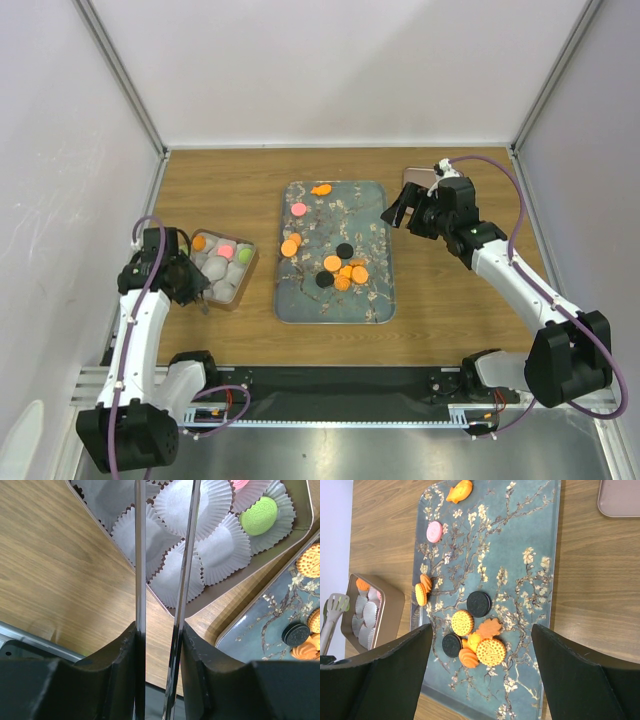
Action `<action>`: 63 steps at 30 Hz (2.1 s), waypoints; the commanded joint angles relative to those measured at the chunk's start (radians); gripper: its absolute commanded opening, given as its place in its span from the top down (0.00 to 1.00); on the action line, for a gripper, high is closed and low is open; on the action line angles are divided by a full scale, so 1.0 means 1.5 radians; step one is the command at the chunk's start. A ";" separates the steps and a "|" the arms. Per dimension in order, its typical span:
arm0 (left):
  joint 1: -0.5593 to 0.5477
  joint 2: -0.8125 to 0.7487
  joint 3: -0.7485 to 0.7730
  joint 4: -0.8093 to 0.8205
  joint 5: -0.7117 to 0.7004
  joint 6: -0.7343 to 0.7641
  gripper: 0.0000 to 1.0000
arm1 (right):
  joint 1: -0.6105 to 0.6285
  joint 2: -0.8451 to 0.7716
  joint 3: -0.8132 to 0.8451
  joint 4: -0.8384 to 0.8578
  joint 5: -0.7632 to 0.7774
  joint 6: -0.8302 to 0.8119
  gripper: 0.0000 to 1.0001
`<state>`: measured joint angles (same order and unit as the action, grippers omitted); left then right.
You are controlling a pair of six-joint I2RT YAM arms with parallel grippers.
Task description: Pack the cookies
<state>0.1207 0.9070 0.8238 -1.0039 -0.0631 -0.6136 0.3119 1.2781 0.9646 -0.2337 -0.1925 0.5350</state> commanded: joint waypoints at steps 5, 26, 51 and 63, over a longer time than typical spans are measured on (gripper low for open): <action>0.007 -0.021 0.004 0.003 0.017 -0.012 0.64 | -0.003 -0.008 0.012 0.018 -0.001 -0.001 0.13; 0.007 -0.040 0.003 -0.008 0.017 -0.014 0.63 | -0.003 -0.014 0.012 0.017 -0.001 -0.001 0.13; 0.006 -0.046 0.005 -0.008 0.007 -0.016 0.52 | 0.000 -0.015 0.011 0.021 -0.003 -0.001 0.13; 0.003 -0.048 0.062 -0.003 0.020 0.033 0.50 | 0.000 -0.013 0.012 0.020 -0.002 0.000 0.13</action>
<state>0.1211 0.8516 0.8345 -1.0359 -0.0456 -0.6121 0.3119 1.2778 0.9646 -0.2337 -0.1925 0.5350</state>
